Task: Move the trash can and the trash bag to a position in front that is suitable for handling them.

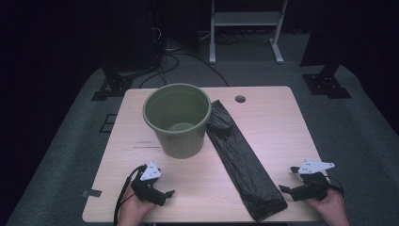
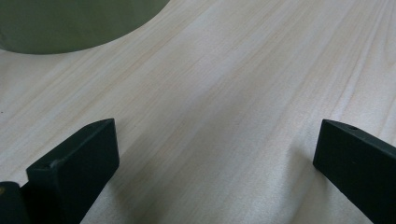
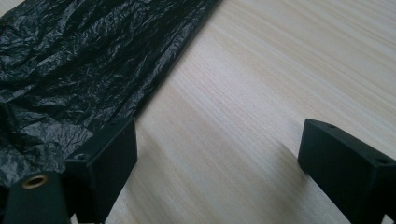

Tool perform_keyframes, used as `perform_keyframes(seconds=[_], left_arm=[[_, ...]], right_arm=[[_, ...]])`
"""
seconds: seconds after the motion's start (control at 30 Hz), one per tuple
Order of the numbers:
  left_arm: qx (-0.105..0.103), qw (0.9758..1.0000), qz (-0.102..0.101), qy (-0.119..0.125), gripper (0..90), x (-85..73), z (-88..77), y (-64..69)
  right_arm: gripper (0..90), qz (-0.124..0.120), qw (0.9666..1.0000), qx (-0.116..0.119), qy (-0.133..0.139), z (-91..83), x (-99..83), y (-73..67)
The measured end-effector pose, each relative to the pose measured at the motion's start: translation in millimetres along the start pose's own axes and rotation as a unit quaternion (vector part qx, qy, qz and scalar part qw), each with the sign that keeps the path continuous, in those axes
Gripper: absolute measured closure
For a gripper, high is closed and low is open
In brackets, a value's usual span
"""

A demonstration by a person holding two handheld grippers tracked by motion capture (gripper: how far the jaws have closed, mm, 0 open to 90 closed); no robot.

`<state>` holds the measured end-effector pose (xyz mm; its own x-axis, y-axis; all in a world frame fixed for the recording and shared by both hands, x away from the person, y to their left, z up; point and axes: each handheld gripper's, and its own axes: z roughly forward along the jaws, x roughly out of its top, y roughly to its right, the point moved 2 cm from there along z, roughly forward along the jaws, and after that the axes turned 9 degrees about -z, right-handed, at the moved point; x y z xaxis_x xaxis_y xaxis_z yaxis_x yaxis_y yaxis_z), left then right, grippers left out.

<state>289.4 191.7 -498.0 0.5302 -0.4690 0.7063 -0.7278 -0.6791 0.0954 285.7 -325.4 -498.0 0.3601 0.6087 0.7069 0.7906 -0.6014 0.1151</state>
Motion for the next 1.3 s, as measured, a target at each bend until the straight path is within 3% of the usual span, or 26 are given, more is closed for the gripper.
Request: perform_keyframes(seconds=[0.43,0.7,0.9,1.3], left_arm=[[0.0,1.0,0.0,0.0,0.0,-0.1,-0.1,0.1],[0.0,1.0,0.0,0.0,0.0,-0.1,-0.1,0.1],[0.0,1.0,0.0,0.0,0.0,-0.1,-0.1,0.1],[-0.001,1.0,0.0,0.0,0.0,0.1,0.1,0.2]], right_arm=[[15.0,0.014,0.9996,0.009,0.023,4.8,20.8,-0.5],[32.8,0.011,0.9992,0.016,0.035,10.4,36.0,-2.0],[47.5,0.009,0.9983,0.04,0.041,18.2,44.6,-4.2],[65.8,0.007,0.9978,0.064,0.016,36.2,46.1,-3.8]])
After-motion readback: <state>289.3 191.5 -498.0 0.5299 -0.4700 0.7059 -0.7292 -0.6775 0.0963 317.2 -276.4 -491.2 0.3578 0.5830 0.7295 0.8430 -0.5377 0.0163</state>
